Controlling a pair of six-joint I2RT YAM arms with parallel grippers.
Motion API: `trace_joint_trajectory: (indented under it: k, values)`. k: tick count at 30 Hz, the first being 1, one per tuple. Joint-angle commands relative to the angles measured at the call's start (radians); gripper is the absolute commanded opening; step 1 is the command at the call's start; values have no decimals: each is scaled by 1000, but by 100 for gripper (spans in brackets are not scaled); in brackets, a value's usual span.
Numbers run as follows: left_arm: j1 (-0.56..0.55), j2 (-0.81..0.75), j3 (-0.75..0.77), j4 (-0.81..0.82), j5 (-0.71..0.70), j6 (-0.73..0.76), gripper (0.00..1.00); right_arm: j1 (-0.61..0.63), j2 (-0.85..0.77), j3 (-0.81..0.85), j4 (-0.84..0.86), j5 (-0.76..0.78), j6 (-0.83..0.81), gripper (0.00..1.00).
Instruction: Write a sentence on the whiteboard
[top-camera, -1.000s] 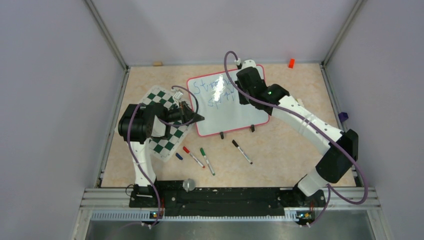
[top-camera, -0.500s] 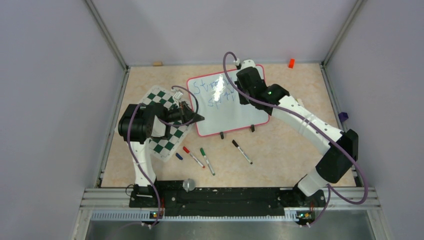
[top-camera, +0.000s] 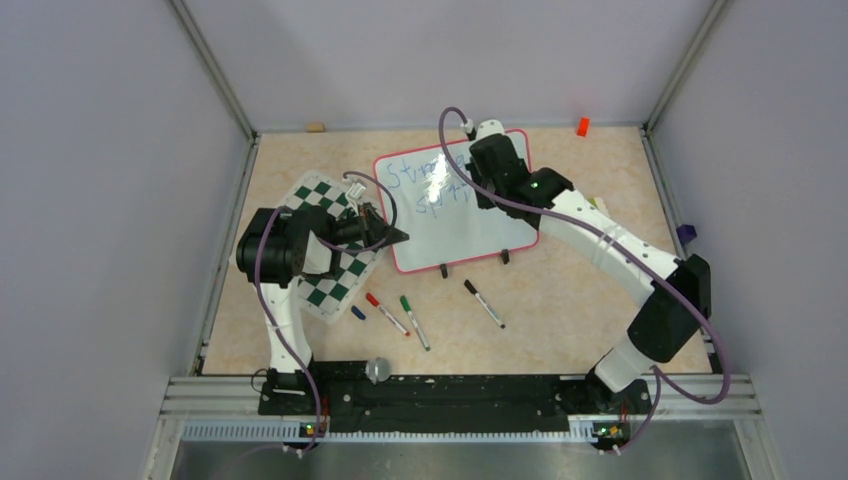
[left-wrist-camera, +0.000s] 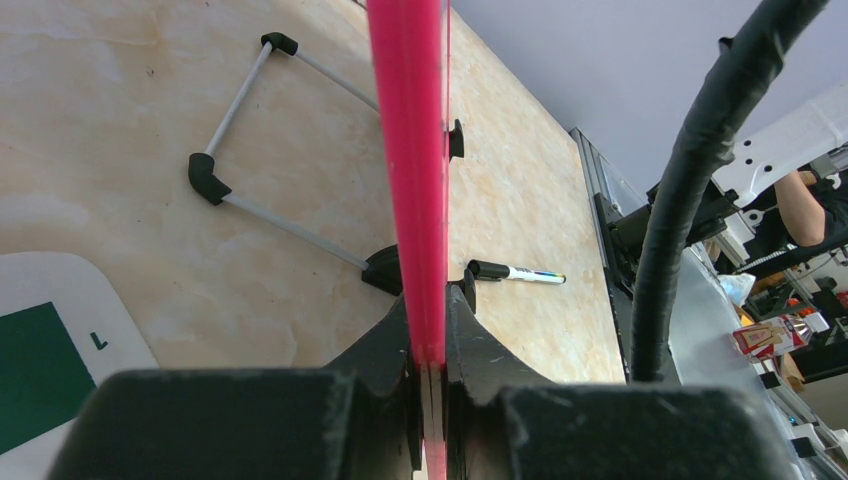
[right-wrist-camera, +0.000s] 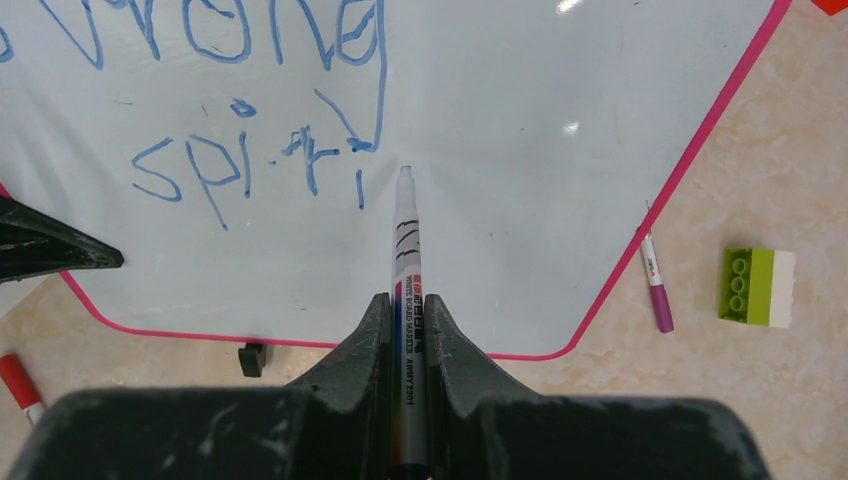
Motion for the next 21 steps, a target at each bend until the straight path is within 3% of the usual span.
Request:
trace_joint_trajectory:
  k: [1,21]
  values:
    - [31,-15,-4,100,-67,76,0,-9,25,49,25,-15,-16,0]
    - [31,-16,-2,100,-65,79,0,-9,75,53,30,1,-10,0]
